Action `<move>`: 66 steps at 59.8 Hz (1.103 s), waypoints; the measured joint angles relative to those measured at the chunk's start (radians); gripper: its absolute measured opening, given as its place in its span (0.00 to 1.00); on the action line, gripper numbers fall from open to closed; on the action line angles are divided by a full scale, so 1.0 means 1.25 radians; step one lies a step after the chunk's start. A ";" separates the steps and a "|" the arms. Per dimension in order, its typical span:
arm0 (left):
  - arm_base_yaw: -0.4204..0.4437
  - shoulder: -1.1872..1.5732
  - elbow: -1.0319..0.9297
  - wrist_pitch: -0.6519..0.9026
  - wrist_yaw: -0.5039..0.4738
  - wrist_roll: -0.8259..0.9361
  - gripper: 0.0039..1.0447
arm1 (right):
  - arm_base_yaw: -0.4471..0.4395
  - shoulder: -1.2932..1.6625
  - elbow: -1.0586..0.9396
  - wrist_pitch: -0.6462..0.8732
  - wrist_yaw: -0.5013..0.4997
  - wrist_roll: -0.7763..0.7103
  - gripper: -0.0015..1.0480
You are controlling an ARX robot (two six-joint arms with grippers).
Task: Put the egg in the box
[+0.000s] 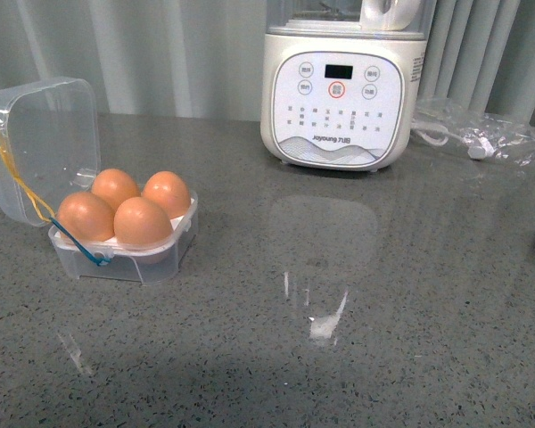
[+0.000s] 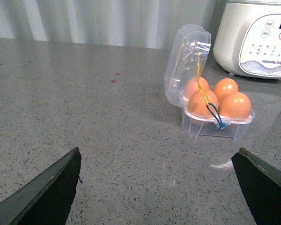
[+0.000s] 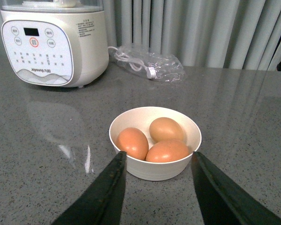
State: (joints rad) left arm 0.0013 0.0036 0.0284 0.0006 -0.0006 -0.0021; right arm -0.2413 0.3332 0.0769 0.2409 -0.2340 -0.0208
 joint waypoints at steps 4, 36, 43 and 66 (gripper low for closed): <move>0.000 0.000 0.000 0.000 0.000 0.000 0.94 | 0.026 -0.033 -0.008 -0.017 0.029 0.005 0.28; 0.000 0.000 0.000 0.000 0.000 0.000 0.94 | 0.190 -0.263 -0.057 -0.190 0.186 0.008 0.03; 0.000 0.000 0.000 0.000 0.000 0.000 0.94 | 0.191 -0.263 -0.057 -0.192 0.186 0.008 0.03; 0.000 0.000 0.000 0.000 0.000 0.000 0.94 | 0.191 -0.263 -0.057 -0.192 0.186 0.008 0.06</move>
State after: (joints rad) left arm 0.0013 0.0032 0.0284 0.0006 -0.0006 -0.0021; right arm -0.0029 0.0040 0.0051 0.0006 -0.0017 -0.0109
